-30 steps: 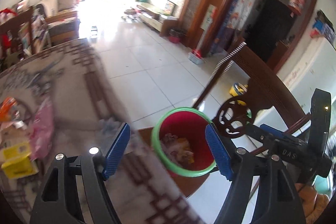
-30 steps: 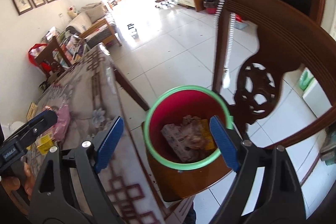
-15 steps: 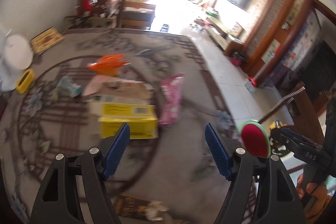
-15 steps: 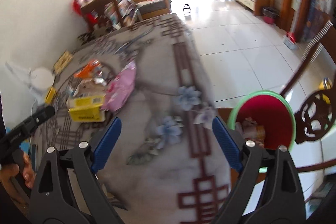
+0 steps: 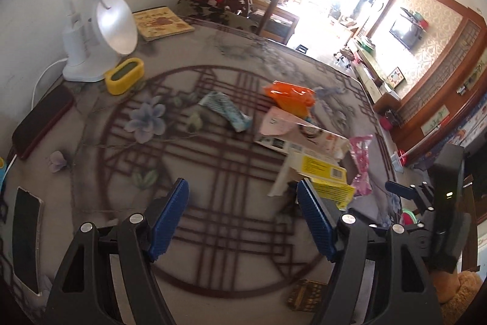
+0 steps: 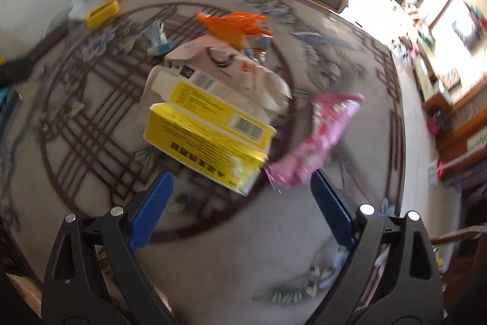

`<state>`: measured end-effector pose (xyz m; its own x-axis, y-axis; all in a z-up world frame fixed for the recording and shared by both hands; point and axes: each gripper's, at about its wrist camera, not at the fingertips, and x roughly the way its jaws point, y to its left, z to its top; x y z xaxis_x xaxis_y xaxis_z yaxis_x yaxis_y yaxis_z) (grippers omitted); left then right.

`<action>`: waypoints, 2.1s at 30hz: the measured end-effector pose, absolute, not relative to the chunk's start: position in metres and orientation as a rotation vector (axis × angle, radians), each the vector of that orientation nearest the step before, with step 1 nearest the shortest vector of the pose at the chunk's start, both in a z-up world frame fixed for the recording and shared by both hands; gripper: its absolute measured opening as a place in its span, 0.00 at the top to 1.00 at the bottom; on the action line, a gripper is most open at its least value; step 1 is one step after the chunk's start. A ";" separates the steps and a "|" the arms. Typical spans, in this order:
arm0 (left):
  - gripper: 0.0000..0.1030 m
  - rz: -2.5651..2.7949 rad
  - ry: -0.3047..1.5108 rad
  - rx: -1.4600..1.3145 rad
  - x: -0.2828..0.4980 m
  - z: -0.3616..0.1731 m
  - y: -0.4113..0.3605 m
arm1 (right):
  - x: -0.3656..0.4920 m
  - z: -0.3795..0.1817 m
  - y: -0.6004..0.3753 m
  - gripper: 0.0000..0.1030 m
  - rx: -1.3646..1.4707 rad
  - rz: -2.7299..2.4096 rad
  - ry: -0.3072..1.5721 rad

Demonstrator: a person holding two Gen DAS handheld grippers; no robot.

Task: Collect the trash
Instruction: 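Grasp the yellow box with the right gripper while the left moves back over the table, then grasp the grey-blue snack wrapper with the left gripper, then carry the yellow box and the snack wrapper over the red bucket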

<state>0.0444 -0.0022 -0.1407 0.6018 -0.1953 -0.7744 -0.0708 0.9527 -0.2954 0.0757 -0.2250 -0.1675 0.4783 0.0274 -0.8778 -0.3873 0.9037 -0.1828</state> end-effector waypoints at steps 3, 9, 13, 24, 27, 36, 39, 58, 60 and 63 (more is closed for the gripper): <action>0.32 -0.059 0.930 -0.333 0.049 -0.144 0.016 | 0.087 -0.184 -0.197 0.12 -0.519 0.257 1.048; 0.32 -0.062 0.940 -0.354 0.062 -0.150 0.032 | 0.097 -0.216 -0.164 0.13 -0.737 0.242 1.066; 0.32 -0.075 0.946 -0.358 0.071 -0.154 0.034 | 0.104 -0.222 -0.158 0.53 -0.741 0.205 1.087; 0.32 -0.110 0.966 -0.356 0.153 -0.174 0.013 | 0.063 -0.161 -0.214 0.76 -0.160 0.287 1.164; 0.32 -0.093 1.002 -0.356 0.188 -0.192 0.005 | 0.039 -0.154 -0.227 0.76 -0.044 0.283 1.191; 0.61 0.006 1.112 -0.372 0.239 -0.248 -0.015 | 0.003 -0.151 -0.246 0.42 0.046 0.219 1.204; 0.80 -0.007 1.113 -0.368 0.242 -0.251 -0.016 | 0.003 -0.148 -0.256 0.37 0.071 0.195 1.191; 0.84 -0.215 1.001 -0.203 0.117 -0.178 -0.021 | 0.040 -0.199 -0.239 0.26 0.030 0.185 1.305; 0.84 -0.221 0.984 -0.201 0.108 -0.172 -0.023 | 0.040 -0.204 -0.235 0.26 0.009 0.182 1.309; 0.84 -0.238 0.970 -0.197 0.098 -0.162 -0.030 | 0.038 -0.208 -0.232 0.28 -0.016 0.176 1.301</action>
<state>0.0983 -0.0299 -0.1623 0.5432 -0.2864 -0.7893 0.1116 0.9563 -0.2702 0.0382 -0.2315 -0.2076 0.2553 0.1207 -0.9593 -0.1389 0.9865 0.0871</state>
